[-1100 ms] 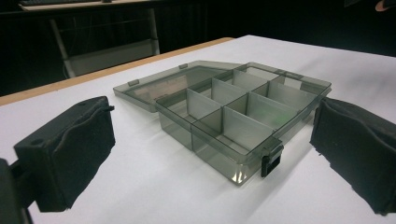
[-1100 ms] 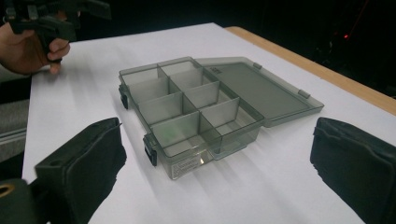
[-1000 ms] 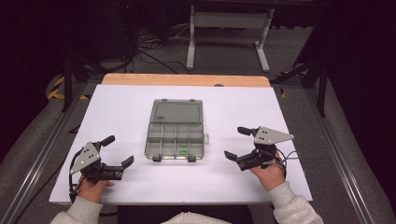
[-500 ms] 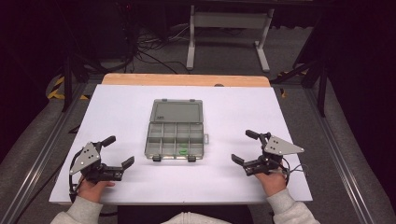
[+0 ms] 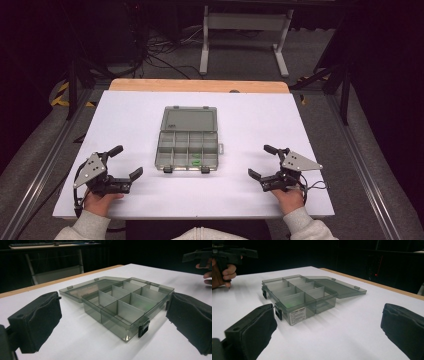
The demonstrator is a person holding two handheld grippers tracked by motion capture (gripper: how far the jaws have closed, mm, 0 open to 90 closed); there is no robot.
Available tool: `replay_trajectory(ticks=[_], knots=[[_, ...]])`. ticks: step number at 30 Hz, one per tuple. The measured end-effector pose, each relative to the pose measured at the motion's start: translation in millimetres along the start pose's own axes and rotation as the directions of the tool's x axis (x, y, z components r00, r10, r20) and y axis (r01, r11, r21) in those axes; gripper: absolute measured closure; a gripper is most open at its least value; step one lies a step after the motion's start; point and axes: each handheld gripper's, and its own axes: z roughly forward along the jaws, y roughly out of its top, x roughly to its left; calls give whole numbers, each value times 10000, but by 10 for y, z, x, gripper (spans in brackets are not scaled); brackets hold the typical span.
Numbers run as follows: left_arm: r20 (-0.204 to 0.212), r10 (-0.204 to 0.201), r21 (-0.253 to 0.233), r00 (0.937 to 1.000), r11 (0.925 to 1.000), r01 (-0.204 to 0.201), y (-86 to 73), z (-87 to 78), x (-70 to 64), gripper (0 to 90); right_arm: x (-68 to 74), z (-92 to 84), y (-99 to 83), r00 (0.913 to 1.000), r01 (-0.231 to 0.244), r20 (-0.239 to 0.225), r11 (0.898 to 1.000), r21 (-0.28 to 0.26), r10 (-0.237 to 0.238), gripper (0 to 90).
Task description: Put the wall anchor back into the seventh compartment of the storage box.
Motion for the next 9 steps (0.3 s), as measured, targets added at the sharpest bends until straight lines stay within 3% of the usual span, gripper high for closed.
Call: replay_trajectory(ticks=[2, 9], knots=[[-29, -24, -6, 10000, 10000, 24, -12, 9, -1, 4, 17, 18, 1, 9998, 182, -39, 9998, 34, -182, 1], [-42, -67, -74, 10000, 10000, 66, -23, 11, 9, 3, -4, 29, -20, 9999, 23, -109, 9999, -148, -25, 0]])
